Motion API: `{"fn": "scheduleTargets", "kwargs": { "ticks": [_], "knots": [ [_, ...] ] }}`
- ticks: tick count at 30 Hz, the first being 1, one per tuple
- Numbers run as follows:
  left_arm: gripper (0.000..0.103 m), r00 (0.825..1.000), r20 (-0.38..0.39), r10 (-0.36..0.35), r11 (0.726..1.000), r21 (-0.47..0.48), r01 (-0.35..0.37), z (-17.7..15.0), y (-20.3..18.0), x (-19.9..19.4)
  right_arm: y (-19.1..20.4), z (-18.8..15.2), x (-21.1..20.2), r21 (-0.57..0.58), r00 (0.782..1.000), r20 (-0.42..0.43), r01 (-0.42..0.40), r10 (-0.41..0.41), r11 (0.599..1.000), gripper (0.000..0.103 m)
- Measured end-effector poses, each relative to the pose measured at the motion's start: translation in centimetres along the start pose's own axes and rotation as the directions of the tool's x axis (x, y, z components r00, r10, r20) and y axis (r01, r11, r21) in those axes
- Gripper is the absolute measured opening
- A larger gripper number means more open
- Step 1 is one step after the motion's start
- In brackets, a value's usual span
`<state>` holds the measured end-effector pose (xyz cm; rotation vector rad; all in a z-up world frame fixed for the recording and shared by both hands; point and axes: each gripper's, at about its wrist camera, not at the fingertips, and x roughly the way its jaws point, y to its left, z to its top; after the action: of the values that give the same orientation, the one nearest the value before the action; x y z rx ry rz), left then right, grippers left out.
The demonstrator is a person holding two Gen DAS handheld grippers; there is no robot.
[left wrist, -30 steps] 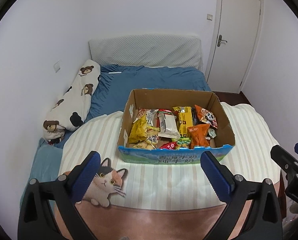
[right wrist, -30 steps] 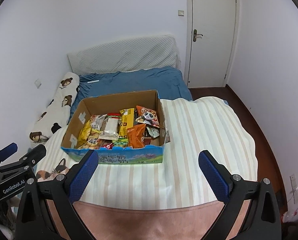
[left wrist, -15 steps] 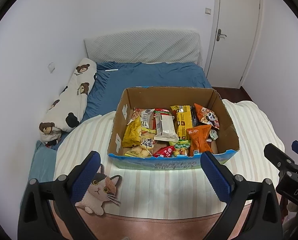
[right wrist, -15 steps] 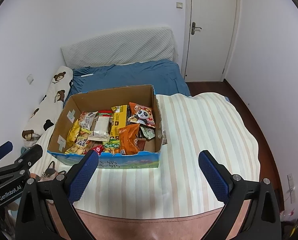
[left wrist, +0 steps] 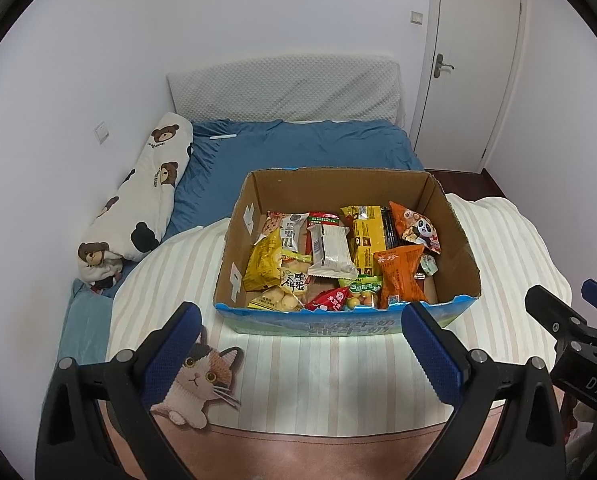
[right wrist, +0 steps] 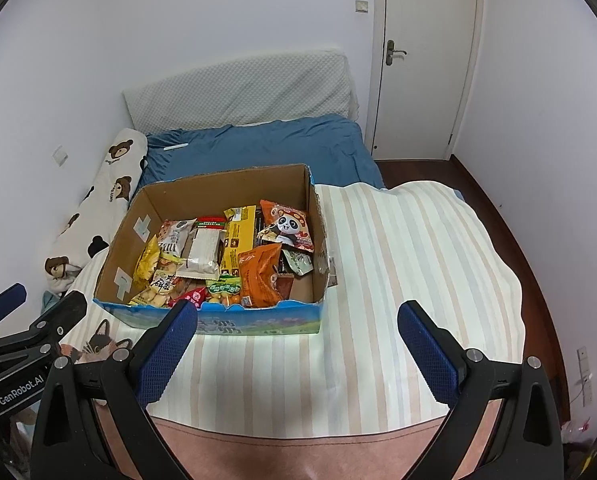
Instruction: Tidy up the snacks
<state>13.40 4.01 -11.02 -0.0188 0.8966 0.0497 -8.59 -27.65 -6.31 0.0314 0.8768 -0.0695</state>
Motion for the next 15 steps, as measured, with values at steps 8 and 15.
{"fn": "scheduleTargets", "kwargs": {
  "ticks": [8, 15],
  "knots": [
    [0.103, 1.000, 0.003, 0.017, 1.000, 0.005, -0.017, -0.4, 0.0, -0.1, 0.0, -0.1, -0.5, 0.001, 1.000, 0.011, 0.001, -0.001, 1.000, 0.102],
    [0.103, 1.000, 0.019, 0.017, 1.000, 0.001, -0.017, -0.1, 0.1, -0.7, 0.1, 0.1, -1.1, 0.001, 1.000, 0.015, -0.001, 0.001, 1.000, 0.102]
  ]
}}
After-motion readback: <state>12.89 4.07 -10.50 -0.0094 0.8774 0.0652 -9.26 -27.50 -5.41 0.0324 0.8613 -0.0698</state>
